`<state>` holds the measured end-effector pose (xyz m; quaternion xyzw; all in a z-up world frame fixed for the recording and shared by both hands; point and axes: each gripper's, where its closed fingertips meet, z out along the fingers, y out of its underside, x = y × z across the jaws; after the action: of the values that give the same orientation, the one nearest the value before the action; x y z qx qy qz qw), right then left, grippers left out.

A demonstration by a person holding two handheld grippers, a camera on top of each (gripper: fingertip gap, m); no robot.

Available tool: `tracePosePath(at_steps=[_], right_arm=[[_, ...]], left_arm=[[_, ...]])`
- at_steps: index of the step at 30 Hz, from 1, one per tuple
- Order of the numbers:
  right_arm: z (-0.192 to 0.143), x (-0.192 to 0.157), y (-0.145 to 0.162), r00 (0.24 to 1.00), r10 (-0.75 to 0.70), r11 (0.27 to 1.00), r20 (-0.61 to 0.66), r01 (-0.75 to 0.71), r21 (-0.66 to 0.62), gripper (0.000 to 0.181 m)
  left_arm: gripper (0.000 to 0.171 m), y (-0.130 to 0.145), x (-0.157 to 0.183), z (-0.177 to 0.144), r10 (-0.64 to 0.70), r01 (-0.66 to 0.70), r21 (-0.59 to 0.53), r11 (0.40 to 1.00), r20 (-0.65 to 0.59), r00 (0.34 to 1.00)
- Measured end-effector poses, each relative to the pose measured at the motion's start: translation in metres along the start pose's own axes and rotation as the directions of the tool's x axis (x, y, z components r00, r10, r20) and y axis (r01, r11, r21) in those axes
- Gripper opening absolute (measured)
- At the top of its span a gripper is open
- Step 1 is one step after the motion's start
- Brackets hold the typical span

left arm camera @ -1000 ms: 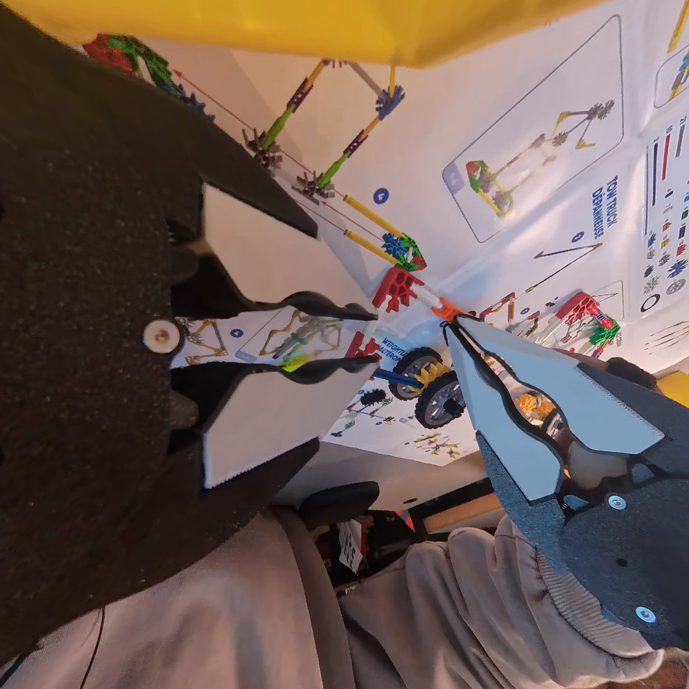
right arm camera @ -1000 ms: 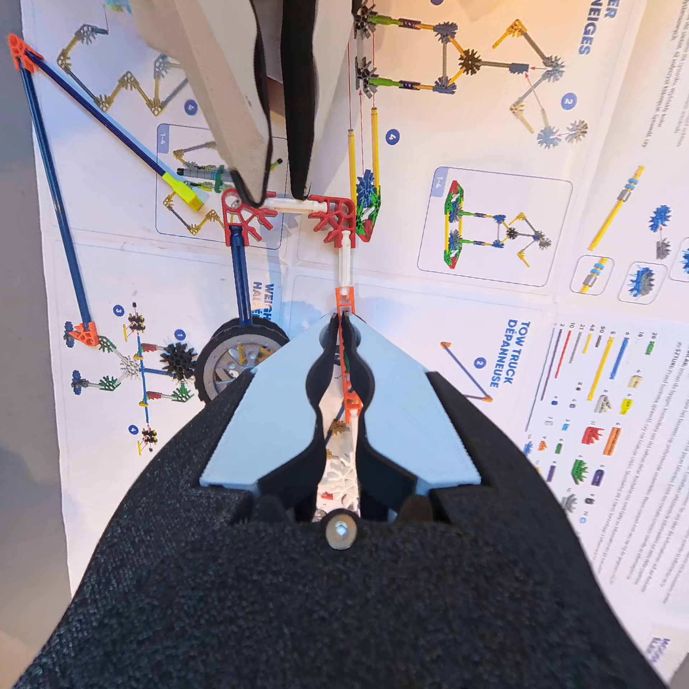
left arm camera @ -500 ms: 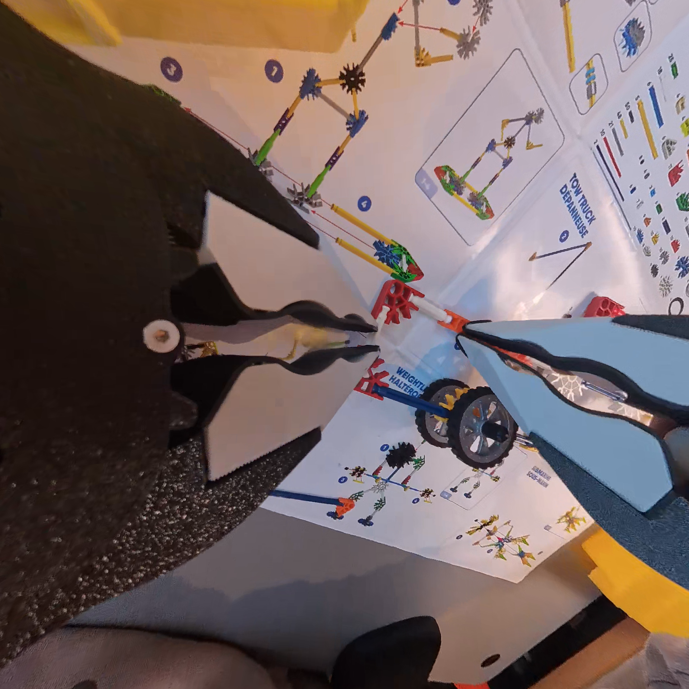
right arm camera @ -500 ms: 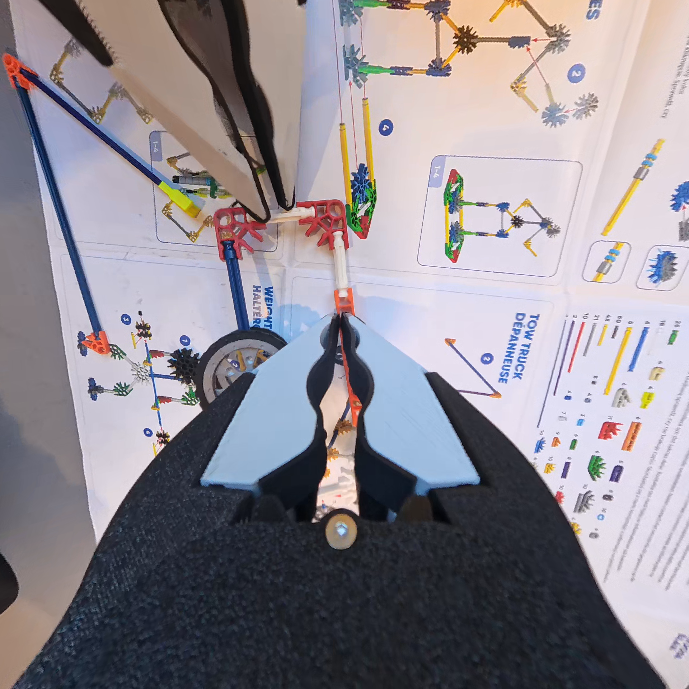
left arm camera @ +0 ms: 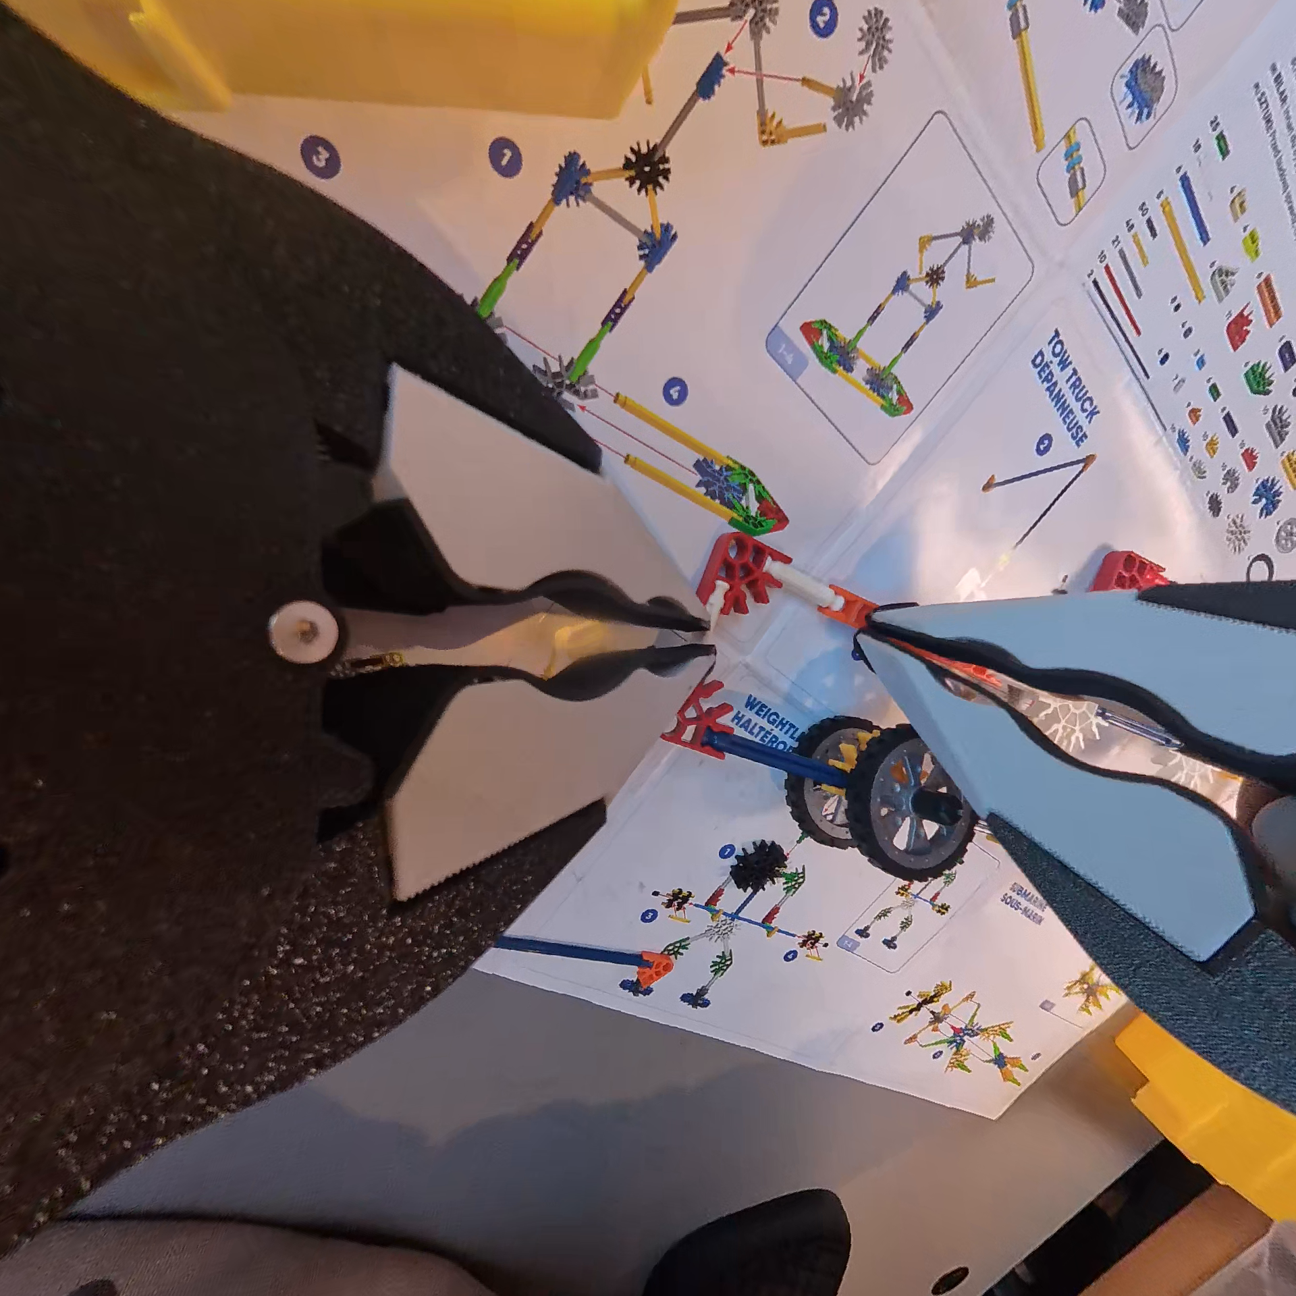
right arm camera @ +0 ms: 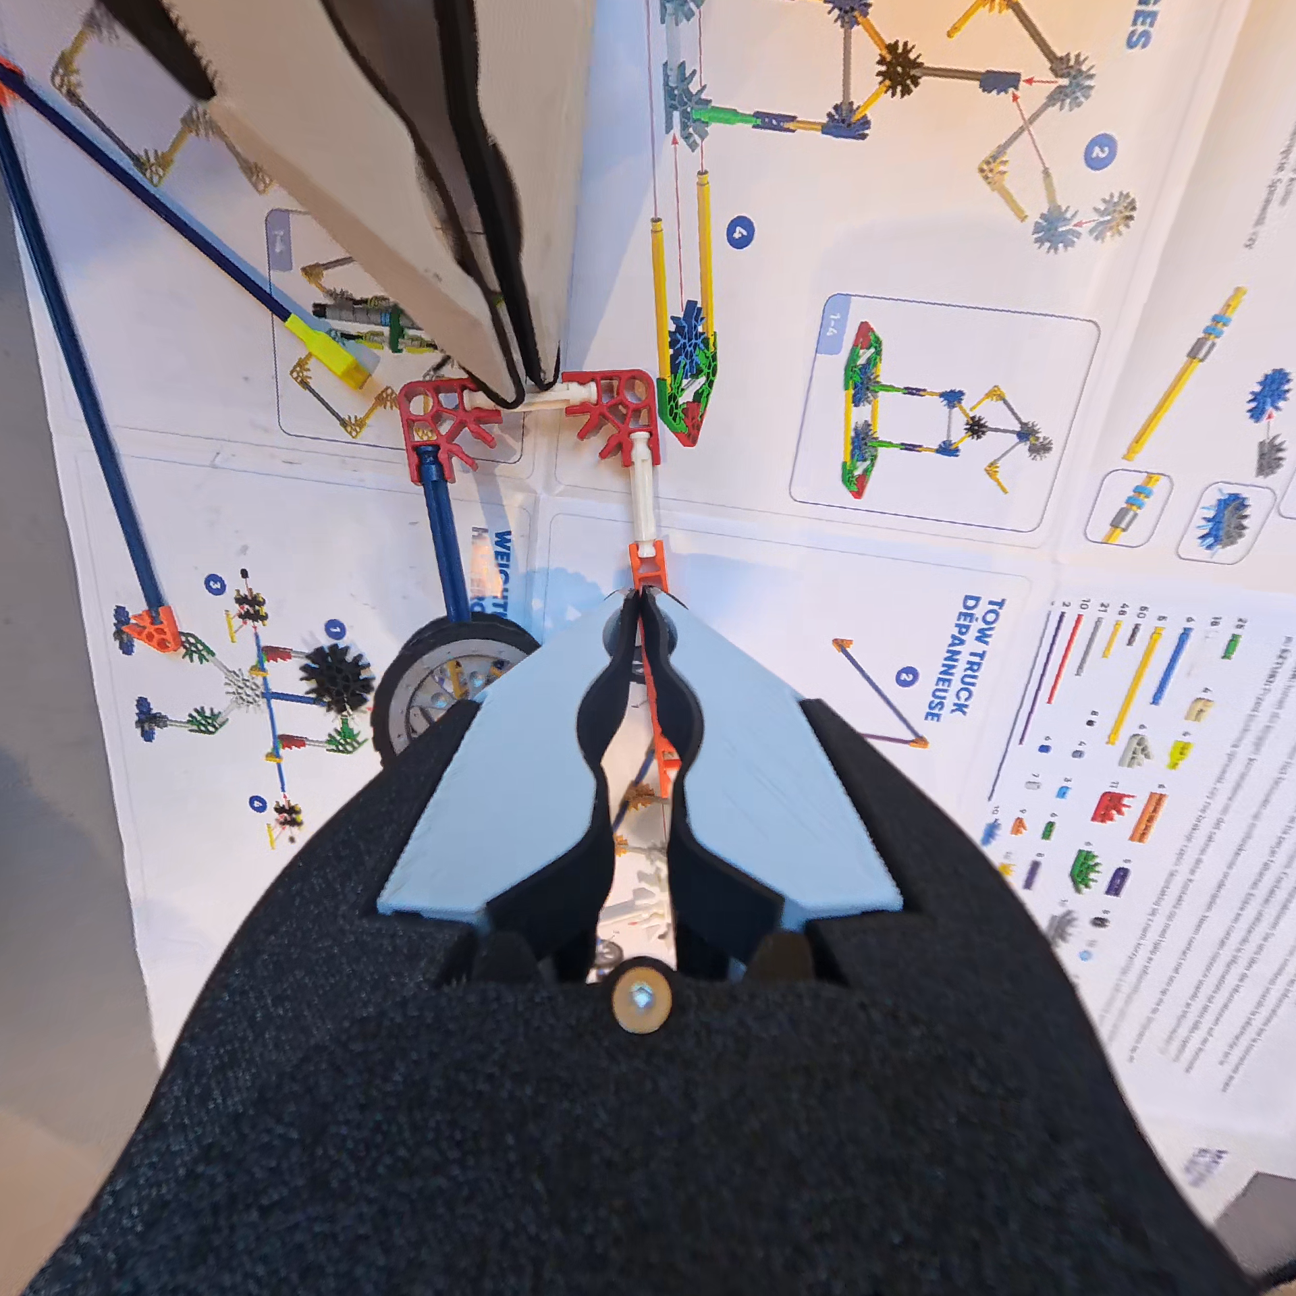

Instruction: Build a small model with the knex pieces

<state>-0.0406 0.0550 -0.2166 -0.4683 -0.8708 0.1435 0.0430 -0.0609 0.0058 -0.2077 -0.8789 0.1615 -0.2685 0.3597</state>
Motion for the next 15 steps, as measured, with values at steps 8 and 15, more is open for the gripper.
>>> tracePosePath(at_steps=[8,15], right_arm=[[-0.007,0.004,-0.001,0.995,-0.096,0.995,-0.041,0.096,-0.002,0.017],[-0.009,0.003,-0.009,0.993,-0.101,0.988,-0.054,0.106,0.116,0.007]], left_arm=[[0.014,-0.015,-0.009,-0.015,-0.017,0.017,0.051,0.999,0.007,1.0],[0.026,-0.014,-0.007,0.001,-0.162,0.165,0.021,0.986,-0.099,0.982]])
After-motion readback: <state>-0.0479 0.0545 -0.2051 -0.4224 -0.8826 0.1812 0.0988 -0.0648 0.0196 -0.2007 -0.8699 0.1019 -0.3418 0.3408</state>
